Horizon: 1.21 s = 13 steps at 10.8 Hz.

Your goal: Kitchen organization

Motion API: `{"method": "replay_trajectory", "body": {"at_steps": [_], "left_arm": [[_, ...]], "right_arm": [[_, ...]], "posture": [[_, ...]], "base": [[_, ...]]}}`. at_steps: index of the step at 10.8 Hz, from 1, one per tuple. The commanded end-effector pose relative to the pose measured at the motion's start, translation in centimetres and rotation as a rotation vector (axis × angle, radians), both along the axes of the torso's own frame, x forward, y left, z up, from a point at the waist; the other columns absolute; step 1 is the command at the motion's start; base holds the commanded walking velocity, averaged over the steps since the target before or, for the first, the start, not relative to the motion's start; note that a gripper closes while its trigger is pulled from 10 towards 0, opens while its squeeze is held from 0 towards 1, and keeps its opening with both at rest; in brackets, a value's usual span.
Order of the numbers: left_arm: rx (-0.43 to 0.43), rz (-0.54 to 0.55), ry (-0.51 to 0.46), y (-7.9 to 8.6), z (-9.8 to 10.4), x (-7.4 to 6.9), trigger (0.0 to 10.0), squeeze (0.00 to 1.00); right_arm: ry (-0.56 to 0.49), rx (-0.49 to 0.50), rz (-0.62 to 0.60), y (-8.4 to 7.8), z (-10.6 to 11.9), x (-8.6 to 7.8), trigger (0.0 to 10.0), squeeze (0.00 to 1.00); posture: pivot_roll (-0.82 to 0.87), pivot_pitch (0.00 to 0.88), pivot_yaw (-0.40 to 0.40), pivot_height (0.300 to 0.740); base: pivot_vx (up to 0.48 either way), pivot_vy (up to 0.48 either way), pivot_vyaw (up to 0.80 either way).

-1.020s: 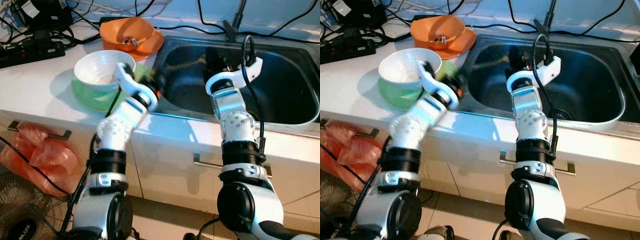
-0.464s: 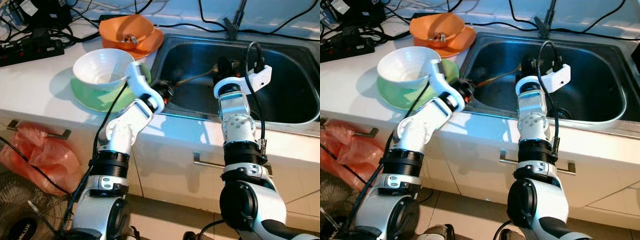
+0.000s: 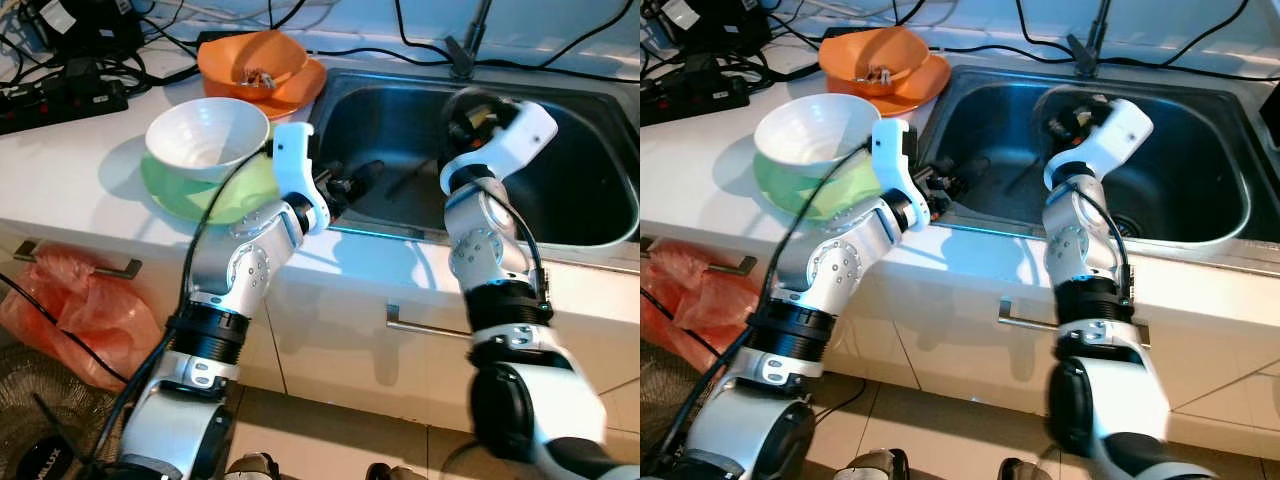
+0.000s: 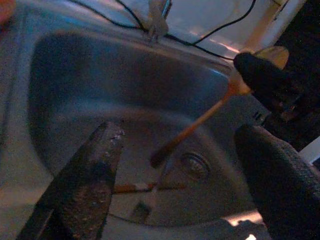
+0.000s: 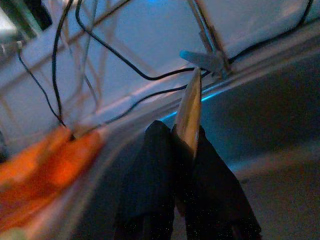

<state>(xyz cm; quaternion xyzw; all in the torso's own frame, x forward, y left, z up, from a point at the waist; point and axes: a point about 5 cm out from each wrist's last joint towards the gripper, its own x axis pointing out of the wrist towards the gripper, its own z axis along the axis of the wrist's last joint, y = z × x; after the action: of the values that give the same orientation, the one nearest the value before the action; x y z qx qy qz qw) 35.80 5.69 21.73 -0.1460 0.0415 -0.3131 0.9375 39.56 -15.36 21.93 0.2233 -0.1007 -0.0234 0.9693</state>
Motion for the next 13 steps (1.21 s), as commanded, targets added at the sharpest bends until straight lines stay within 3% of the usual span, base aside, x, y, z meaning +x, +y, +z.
{"method": "replay_trajectory", "body": {"at_steps": [1, 2, 4, 5, 6, 12, 13], "left_arm": [[0.032, -0.007, -0.044, 0.1, 0.5, -0.2, 10.0, 1.00], [0.075, -0.013, -0.075, 0.1, 0.6, -0.3, 10.0, 1.00], [0.092, -0.019, -0.088, 0.0, 0.6, -0.4, 10.0, 1.00], [0.104, -0.021, -0.094, 0.1, 0.6, -0.4, 10.0, 1.00], [0.110, -0.026, -0.097, 0.0, 0.5, -0.5, 10.0, 1.00], [0.120, -0.021, -0.109, 0.2, 0.7, -0.4, 10.0, 1.00], [0.167, -0.002, -0.159, 0.7, 1.6, -0.4, 10.0, 1.00]], "right_arm": [[0.005, -0.079, -0.008, -0.1, -0.4, 0.0, 0.0, 0.00], [0.024, -0.334, -0.028, -0.7, -1.3, -0.3, 0.0, 0.00], [0.050, -0.330, -0.038, -1.2, -1.9, -0.4, 0.0, 0.00], [0.061, -0.336, -0.025, -1.1, -2.1, -0.3, 3.1, 0.00], [0.067, -0.331, -0.016, -0.9, -2.2, -0.3, 10.0, 1.00], [0.063, -0.362, -0.019, -0.6, -2.3, -0.3, 10.0, 1.00], [0.018, -0.342, 0.006, -0.2, -1.8, -0.4, 10.0, 1.00]], "posture": [[0.10, 0.109, 0.042, 0.740], [0.10, 0.109, 0.042, 0.740], [0.10, 0.109, 0.042, 0.740], [0.10, 0.109, 0.047, 0.740], [0.10, 0.109, 0.046, 0.740], [0.10, 0.105, 0.051, 0.740], [0.10, 0.102, 0.052, 0.740]], "base": [[0.000, 0.000, 0.00], [0.000, 0.000, 0.00], [0.000, 0.000, 0.00], [0.000, 0.000, 0.00], [0.000, 0.000, 0.00], [0.000, 0.000, 0.00], [0.000, 0.000, 0.00]]}}
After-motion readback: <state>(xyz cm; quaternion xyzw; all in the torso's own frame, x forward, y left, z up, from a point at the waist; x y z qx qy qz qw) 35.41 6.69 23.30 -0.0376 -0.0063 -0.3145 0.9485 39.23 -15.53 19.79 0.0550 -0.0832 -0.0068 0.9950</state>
